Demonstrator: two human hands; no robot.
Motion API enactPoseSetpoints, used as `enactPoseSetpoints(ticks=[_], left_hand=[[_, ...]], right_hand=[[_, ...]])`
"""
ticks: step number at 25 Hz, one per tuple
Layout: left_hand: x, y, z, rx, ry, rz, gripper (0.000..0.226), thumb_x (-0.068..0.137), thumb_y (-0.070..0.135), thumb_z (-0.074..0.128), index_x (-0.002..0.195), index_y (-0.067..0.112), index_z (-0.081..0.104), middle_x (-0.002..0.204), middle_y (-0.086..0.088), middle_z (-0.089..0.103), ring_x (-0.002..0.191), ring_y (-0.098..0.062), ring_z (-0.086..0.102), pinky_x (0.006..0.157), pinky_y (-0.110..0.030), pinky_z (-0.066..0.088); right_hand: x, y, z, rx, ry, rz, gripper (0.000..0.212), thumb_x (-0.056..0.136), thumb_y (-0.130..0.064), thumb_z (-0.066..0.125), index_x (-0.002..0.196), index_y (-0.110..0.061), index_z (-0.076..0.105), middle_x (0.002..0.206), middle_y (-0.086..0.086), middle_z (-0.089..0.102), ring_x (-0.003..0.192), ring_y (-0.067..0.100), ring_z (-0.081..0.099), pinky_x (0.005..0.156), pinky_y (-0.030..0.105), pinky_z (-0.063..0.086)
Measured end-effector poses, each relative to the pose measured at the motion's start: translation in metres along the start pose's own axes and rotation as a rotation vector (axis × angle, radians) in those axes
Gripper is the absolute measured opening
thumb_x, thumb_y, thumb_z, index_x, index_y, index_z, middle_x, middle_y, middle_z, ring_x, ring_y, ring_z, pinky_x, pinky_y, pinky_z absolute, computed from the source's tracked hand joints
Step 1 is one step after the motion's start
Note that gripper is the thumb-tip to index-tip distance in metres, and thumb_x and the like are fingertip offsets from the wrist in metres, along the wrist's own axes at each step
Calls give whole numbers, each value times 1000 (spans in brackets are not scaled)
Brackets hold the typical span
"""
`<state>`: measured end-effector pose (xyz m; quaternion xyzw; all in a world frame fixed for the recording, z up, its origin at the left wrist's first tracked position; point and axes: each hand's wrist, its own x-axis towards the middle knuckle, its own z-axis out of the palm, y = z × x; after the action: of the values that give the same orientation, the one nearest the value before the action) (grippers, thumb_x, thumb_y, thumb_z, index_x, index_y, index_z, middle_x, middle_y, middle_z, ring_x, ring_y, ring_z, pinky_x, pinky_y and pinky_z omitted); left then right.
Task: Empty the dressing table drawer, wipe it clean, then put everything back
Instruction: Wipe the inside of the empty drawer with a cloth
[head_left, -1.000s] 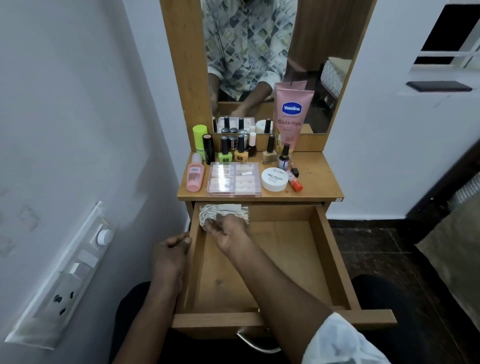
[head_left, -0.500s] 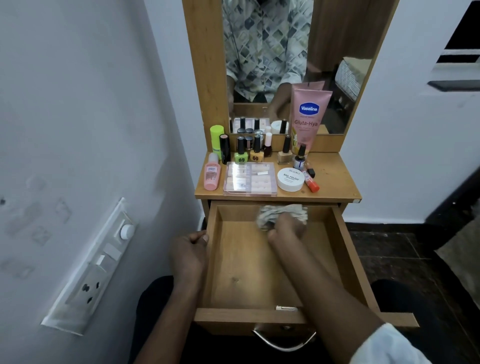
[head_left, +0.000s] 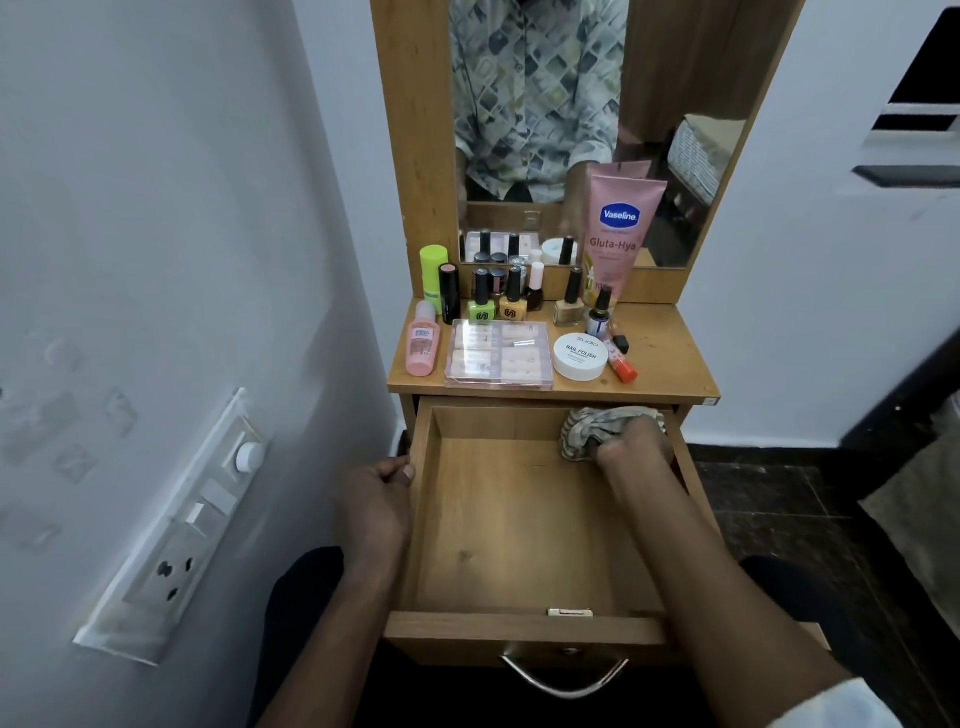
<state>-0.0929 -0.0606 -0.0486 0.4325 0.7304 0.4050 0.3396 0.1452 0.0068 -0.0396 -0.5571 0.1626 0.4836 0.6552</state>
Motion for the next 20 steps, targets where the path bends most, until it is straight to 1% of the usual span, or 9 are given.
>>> enactPoseSetpoints(ticks=[1, 3, 5, 7, 10, 13, 16, 18, 20], left_hand=[[0, 0, 1, 1, -6, -1, 19, 97, 18, 60, 110, 15, 73, 93, 4, 70, 81, -8, 59, 81, -33, 49], [-2, 2, 1, -13, -10, -7, 19, 97, 18, 60, 109, 14, 74, 98, 1, 72, 85, -11, 62, 86, -37, 52], [-3, 5, 2, -25, -10, -14, 18, 97, 17, 59, 107, 15, 74, 95, 2, 72, 83, -10, 62, 83, -35, 51], [-3, 6, 1, 6, -10, -8, 19, 97, 17, 59, 107, 16, 75, 90, 4, 72, 78, -4, 59, 70, -27, 46], [-1, 5, 0, 53, -13, 7, 21, 97, 17, 59, 110, 17, 74, 101, 1, 74, 78, -4, 58, 68, -24, 42], [0, 5, 0, 78, -9, 13, 21, 97, 18, 59, 111, 17, 74, 101, 1, 74, 76, -1, 57, 62, -21, 40], [1, 4, 0, 81, -15, 16, 21, 97, 21, 59, 109, 18, 76, 94, 3, 75, 77, -3, 62, 59, -19, 41], [3, 2, 0, 71, -15, 4, 21, 97, 22, 59, 108, 19, 76, 93, 4, 75, 78, -6, 64, 61, -20, 44], [3, 1, 0, 78, -6, -5, 20, 97, 22, 59, 107, 19, 76, 91, 5, 75, 75, -4, 64, 59, -19, 43]], right_hand=[[3, -1, 0, 27, -21, -2, 35, 92, -10, 47, 123, 3, 53, 128, 24, 56, 102, 36, 62, 64, 24, 57], [-11, 15, -5, -92, -63, -126, 26, 84, -11, 50, 106, 0, 58, 122, 25, 60, 105, 40, 64, 80, 40, 60], [-34, 45, 8, -40, -119, 24, 16, 91, -6, 52, 104, -3, 59, 109, 19, 67, 92, 33, 69, 75, 44, 61], [-58, 83, 30, -95, -249, 151, 14, 92, -11, 57, 103, -4, 60, 102, 17, 69, 89, 32, 68, 74, 45, 60], [-72, 120, 55, -309, -384, 123, 23, 78, -17, 69, 95, -3, 66, 95, 12, 73, 84, 31, 70, 71, 46, 60], [-65, 119, 55, -377, -385, 94, 20, 78, -5, 67, 98, -2, 66, 98, 17, 73, 81, 33, 72, 69, 50, 60], [-66, 88, 23, -773, -460, 18, 20, 85, -2, 63, 104, -5, 58, 100, 17, 69, 83, 31, 71, 58, 37, 60], [-71, 66, 0, -1203, -615, -109, 18, 84, -7, 64, 102, -8, 59, 97, 16, 69, 82, 29, 71, 60, 35, 60], [-84, 59, -14, -1409, -758, -162, 10, 87, -12, 65, 96, -9, 62, 93, 16, 72, 78, 27, 73, 65, 36, 60]])
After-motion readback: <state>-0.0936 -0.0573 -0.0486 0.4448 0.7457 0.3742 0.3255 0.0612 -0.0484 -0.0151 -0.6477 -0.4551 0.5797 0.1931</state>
